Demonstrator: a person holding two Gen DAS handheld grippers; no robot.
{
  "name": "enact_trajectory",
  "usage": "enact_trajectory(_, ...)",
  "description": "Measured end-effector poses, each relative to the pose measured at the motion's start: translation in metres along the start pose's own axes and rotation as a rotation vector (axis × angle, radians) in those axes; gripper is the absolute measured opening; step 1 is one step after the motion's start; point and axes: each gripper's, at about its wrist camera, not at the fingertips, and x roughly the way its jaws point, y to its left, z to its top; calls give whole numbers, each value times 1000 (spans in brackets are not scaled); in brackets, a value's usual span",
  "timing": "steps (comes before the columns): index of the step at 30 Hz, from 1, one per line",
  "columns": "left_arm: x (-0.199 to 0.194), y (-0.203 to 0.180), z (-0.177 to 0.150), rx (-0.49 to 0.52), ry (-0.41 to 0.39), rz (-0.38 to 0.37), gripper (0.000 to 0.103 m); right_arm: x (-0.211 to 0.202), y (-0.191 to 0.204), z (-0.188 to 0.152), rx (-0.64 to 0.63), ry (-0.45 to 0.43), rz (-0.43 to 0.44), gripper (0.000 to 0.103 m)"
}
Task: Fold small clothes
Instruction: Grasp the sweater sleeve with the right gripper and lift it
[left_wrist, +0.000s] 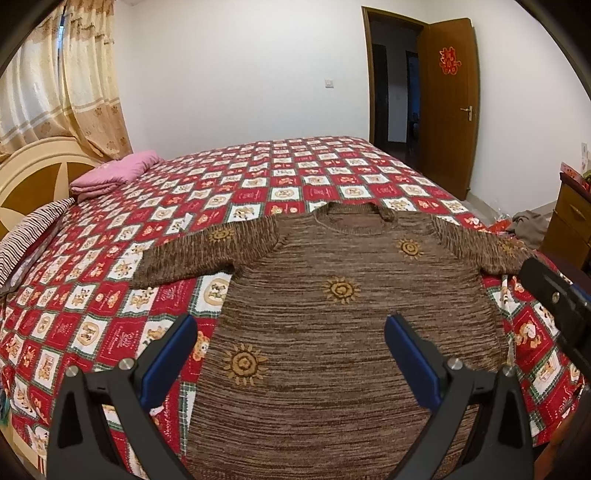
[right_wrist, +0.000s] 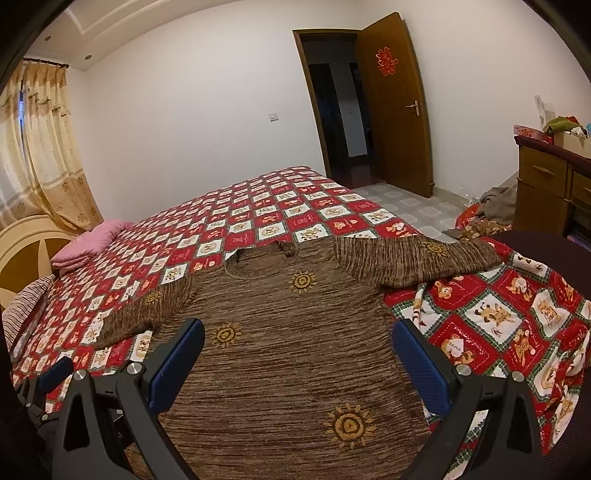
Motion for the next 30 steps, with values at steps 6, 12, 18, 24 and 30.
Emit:
enact_trajectory(6, 25, 3, -3, 5, 28, -44, 103, 20, -15, -3, 12, 18, -16, 102)
enact_trajectory(12, 66, 28, 6, -17, 39, 4, 103, 49, -72, 7, 114, 50, -61, 100)
enact_trajectory(18, 108, 47, 17, -32, -24, 33, 103, 60, -192, 38, 414, 34, -124, 72)
enact_trajectory(24, 151, 56, 11, -46, 9, 69, 103, 82, -292, 53, 631, 52, -94, 69)
enact_trajectory(30, 180, 67, 1, -134, 106, 43, 103, 137, -323, 47, 703, 154, -122, 62)
